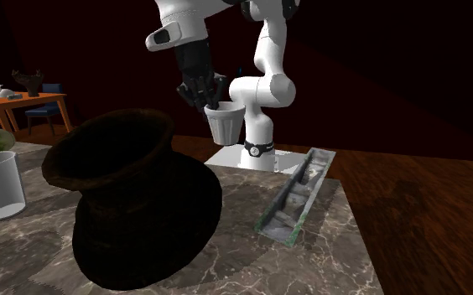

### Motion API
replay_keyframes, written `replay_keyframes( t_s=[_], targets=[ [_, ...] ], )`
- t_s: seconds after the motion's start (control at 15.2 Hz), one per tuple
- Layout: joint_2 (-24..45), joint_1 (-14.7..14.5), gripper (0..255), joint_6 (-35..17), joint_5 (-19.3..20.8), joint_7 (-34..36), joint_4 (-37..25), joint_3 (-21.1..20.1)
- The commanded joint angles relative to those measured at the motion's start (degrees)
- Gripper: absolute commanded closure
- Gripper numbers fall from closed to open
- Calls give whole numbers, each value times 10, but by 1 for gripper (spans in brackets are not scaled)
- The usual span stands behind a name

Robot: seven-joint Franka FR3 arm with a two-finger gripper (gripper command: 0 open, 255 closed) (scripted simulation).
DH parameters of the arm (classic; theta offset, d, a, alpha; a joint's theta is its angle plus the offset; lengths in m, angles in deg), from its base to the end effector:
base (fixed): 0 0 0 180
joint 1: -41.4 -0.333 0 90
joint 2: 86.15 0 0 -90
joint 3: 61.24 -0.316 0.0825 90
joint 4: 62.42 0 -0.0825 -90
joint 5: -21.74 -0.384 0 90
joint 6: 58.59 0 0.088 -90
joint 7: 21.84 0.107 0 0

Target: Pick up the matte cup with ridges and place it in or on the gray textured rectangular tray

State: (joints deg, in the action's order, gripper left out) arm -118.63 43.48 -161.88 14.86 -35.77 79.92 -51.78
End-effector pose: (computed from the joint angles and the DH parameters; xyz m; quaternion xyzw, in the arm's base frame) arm 0.3593 -0.0663 0.4733 -0.9928 -0.0187 0.0386 0.1119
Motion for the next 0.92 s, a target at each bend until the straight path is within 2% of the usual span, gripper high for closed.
replay_keyframes(
  t_s=[0.0,0.46,0.86],
  targets=[
    [-17,-13,255,1,-15,31,11,-24],
    [-51,-60,255,-3,-74,129,29,-107],
    [-49,-102,255,-16,-124,213,18,-179]
  ],
)
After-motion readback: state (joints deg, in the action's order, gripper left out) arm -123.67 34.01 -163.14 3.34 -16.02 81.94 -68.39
